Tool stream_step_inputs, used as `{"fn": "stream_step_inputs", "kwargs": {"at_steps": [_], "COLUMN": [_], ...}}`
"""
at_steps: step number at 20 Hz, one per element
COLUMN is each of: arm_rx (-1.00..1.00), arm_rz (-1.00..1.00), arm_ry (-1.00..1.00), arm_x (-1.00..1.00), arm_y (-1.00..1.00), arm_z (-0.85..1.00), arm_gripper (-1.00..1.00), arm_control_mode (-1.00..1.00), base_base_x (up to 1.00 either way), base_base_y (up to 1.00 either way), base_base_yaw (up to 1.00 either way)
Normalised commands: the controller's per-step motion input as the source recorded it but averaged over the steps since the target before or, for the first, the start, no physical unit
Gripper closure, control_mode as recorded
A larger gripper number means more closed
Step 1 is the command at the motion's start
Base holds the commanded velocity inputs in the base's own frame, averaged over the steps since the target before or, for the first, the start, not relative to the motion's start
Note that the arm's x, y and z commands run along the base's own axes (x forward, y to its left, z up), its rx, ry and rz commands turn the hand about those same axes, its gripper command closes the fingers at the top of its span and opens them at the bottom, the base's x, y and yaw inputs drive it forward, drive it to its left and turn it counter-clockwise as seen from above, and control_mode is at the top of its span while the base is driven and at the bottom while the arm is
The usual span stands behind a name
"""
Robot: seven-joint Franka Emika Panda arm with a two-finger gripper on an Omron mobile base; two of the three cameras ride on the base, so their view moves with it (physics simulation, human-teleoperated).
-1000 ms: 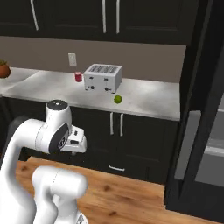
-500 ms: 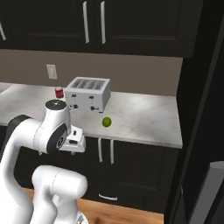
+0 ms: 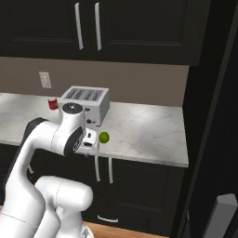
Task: Place the potato and lime inside the fridge drawer. Close the drawer after placing the vegetables.
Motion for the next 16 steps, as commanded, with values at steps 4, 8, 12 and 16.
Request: {"fn": "stream_step_inputs", "kwargs": {"at_steps": [4,8,12,16], "arm_rx": [0.00,0.00,-0.02,-0.01], "arm_rz": [0.00,0.00,0.00,0.00], "arm_ry": [0.14,0.20,0.18,0.05], "arm_x": [0.99,0.86,0.81,0.56], "arm_y": [-0.03,-0.01,0.00,-0.08], "arm_z": [0.00,0.00,-0.12,-0.26], "arm_gripper": [-1.00,-1.00,-1.00,-1.00], "arm_control_mode": [-1.00,-1.00,-1.00,-1.00], "base_base_x": [0.00,0.00,0.00,0.00], "base_base_y": [0.00,0.00,0.00,0.00], "base_base_yaw": [0.00,0.00,0.00,0.00]}}
